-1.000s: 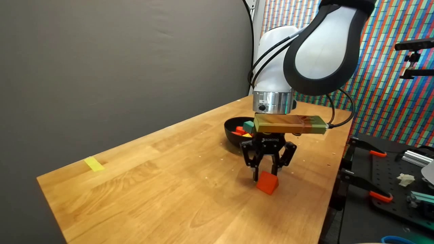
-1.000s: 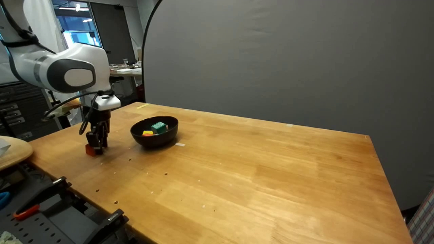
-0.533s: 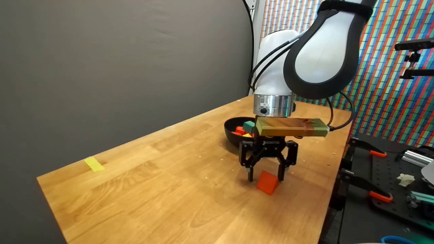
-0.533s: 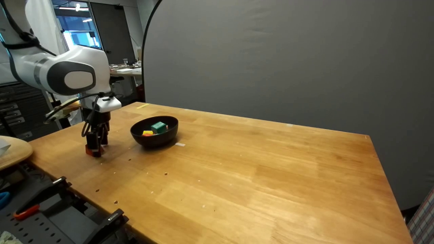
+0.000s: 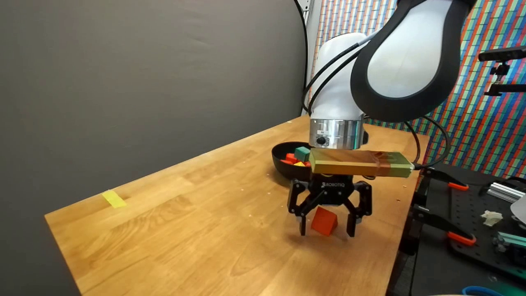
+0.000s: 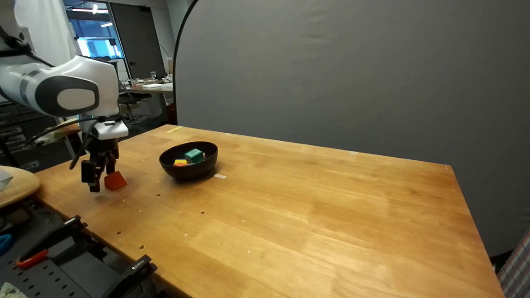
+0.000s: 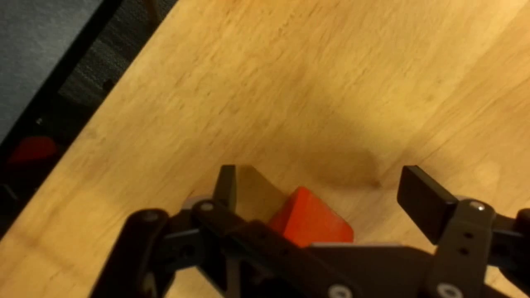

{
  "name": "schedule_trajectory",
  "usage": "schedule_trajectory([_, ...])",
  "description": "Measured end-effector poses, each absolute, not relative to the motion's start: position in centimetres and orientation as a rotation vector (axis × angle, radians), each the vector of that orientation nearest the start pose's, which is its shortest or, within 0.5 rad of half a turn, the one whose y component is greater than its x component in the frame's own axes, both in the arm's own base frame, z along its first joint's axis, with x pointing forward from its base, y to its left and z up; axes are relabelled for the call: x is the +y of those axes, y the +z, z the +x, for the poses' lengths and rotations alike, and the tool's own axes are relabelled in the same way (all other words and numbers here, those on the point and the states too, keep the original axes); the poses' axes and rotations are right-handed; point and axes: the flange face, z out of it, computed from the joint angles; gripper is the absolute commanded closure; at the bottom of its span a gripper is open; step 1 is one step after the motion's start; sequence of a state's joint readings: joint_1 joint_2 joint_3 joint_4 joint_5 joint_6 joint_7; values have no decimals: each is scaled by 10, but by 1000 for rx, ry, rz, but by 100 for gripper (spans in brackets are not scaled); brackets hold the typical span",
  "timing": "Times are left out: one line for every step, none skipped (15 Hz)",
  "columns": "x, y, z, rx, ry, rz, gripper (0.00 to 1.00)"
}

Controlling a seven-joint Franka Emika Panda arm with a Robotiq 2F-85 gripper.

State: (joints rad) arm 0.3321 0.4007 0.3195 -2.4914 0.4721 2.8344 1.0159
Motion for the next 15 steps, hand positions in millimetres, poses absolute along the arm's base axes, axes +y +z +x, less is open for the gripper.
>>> schedule_trajectory([271, 134, 364, 1235, 353, -2732, 22])
schedule_trajectory([273, 134, 362, 1246, 357, -2728, 10])
schedule_trajectory([274, 133, 361, 1258, 360, -2725, 9])
schedule_trajectory([274, 133, 360, 1272, 362, -2721, 5])
schedule_trajectory([274, 133, 360, 1284, 363, -2717, 0])
schedule_trajectory([274, 133, 360, 1295, 362, -2712, 0])
schedule_trajectory([274, 133, 360, 1302, 361, -2708, 0])
schedule_trajectory([274, 133, 361, 1308, 354, -2703, 0])
schedule_trajectory([273, 134, 362, 1313, 338, -2695, 0])
schedule_trajectory([273, 135, 363, 1321, 318, -2685, 0])
schedule_trajectory([272, 136, 364, 1332, 297, -2670, 0])
schedule_trajectory([272, 137, 365, 1348, 272, -2649, 0])
schedule_trajectory([271, 138, 364, 1368, 242, -2620, 0])
schedule_trajectory([272, 137, 363, 1368, 238, -2619, 0])
schedule_trajectory([271, 136, 362, 1369, 242, -2621, 0])
